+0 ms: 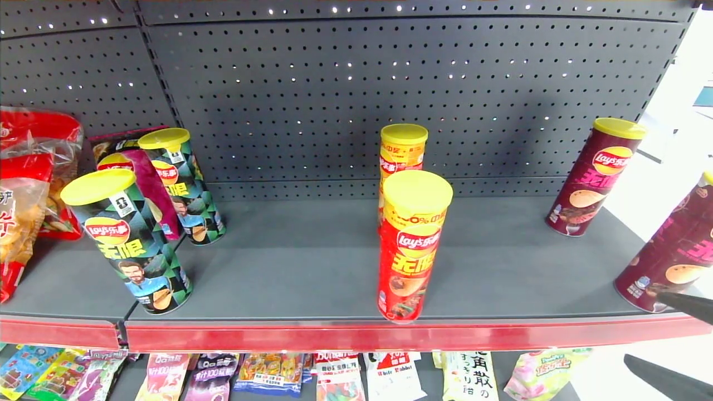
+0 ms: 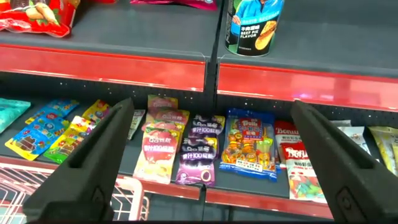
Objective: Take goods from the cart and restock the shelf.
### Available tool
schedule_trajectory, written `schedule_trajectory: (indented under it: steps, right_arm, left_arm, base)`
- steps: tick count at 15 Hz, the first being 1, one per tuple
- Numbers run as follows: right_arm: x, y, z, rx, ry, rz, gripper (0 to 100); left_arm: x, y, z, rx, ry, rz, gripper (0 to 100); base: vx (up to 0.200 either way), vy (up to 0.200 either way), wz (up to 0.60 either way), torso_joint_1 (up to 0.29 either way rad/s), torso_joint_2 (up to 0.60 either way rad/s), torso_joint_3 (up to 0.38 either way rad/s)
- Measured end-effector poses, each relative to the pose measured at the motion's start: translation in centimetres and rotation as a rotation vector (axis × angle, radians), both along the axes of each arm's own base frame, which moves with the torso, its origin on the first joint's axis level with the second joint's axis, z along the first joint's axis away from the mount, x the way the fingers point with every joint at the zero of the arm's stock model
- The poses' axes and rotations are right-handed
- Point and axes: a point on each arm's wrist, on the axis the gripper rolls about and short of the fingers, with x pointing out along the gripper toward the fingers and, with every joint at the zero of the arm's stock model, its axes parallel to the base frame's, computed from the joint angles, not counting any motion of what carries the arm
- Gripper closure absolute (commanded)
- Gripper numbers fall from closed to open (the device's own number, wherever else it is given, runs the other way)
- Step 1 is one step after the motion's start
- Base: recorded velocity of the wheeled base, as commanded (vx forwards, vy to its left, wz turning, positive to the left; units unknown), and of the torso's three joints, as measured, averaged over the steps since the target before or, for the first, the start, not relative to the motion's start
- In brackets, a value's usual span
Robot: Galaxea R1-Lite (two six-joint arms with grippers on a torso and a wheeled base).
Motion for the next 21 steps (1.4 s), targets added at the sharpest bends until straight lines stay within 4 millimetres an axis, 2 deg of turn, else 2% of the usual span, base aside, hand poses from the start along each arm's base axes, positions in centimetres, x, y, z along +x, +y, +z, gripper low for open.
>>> schedule_trajectory:
  steps: [5,14,17,21]
  right_arm:
    - [6.0,2.6,0.5,-0.057,0.156,0.046,0]
    - [13.8,6.6,-1.4,-0.205,0.294,-0.055,0]
    - [15.5,7.7,-2.1,-0.234,0.319,-0.064,0]
    - [16.3,9.6,-2.7,-0.245,0.338,-0.031,0]
  left_arm:
    - [0.0,0.0,0.0,0.0,0.0,0.0,0]
    - [0.0,0.0,0.0,0.0,0.0,0.0,0]
    - [0.0,0.0,0.0,0.0,0.0,0.0,0]
    - [0.0,0.0,0.0,0.0,0.0,0.0,0]
  base:
    - [0.0,0.0,0.0,0.0,0.0,0.0]
    - [0.0,0.0,0.0,0.0,0.0,0.0]
    - [0.0,0.0,0.0,0.0,0.0,0.0]
    - [0.0,0.0,0.0,0.0,0.0,0.0]
